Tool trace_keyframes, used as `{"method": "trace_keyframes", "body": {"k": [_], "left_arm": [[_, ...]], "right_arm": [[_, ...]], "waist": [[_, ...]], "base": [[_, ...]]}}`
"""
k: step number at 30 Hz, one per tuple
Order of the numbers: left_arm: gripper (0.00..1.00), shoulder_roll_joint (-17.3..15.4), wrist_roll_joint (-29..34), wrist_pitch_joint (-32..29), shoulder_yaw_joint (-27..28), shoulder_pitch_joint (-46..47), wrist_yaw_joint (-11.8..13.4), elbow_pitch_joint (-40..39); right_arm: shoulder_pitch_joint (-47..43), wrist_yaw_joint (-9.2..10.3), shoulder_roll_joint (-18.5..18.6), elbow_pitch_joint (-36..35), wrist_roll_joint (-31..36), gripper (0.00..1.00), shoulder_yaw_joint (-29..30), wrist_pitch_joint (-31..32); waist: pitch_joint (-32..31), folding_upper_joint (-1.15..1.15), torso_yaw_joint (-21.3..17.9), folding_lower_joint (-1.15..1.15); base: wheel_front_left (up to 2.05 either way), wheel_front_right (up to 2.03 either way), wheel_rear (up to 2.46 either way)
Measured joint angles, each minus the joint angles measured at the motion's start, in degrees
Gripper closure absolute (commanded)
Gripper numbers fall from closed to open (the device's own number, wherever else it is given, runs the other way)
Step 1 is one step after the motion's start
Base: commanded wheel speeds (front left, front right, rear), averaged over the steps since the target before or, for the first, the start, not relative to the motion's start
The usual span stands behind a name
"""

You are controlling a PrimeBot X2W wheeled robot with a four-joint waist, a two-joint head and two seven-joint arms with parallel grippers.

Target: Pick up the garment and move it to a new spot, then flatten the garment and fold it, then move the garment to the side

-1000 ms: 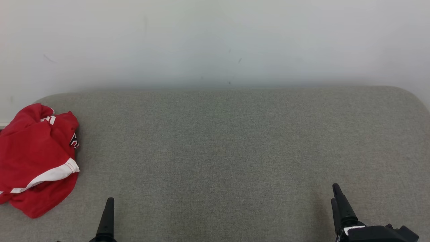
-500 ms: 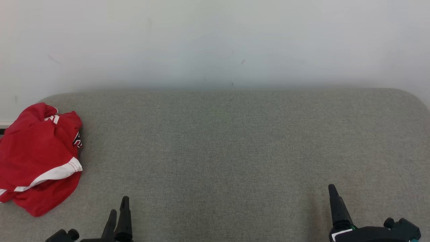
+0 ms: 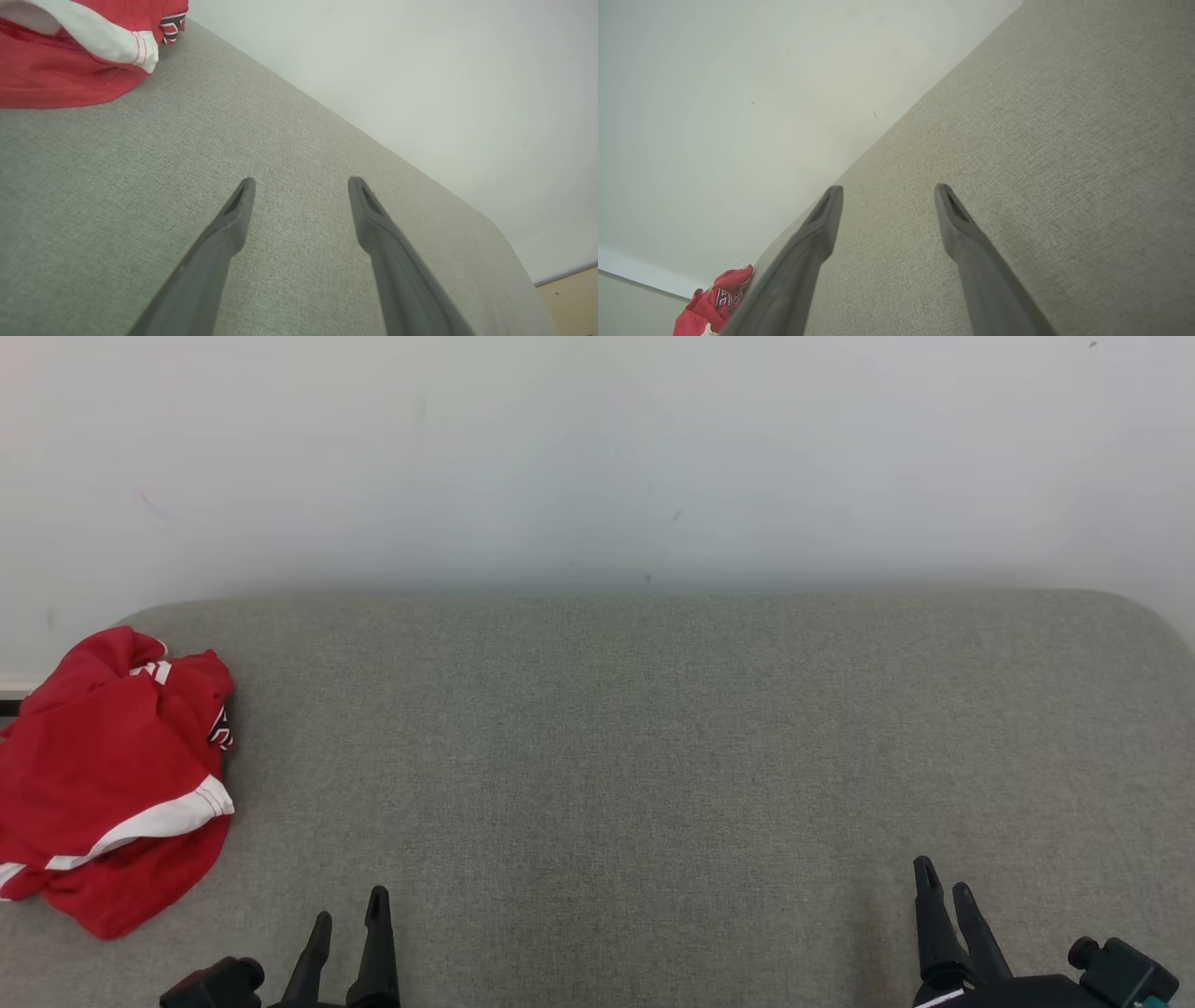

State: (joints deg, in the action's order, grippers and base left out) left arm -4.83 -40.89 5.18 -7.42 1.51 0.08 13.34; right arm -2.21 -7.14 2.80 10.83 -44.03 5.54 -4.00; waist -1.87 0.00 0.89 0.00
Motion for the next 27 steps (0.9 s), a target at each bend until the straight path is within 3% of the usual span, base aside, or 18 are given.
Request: {"method": "trace_keyframes", "body": {"k": [11,27], "left_arm": [[0.00,-1.9,9.8,1.9,-3.7,0.1,2.1,-1.1],[0.00,-2.5,14.9,4.2,-5.4,0.0,2.9,-1.0]], "right_arm": [[-1.4,-0.01,0.0,-1.6,9.0,0.00,0.4,-0.4],[-3.1,-0.07,0.0,-3.2,19.0,0.00,0.8,-0.8]], "waist": [[-0.5,0.00,0.1,0.00],[-1.2,0.00,0.1,0.00]], "base": [[0.00,0.00,0.00],[0.00,0.00,0.00]]}}
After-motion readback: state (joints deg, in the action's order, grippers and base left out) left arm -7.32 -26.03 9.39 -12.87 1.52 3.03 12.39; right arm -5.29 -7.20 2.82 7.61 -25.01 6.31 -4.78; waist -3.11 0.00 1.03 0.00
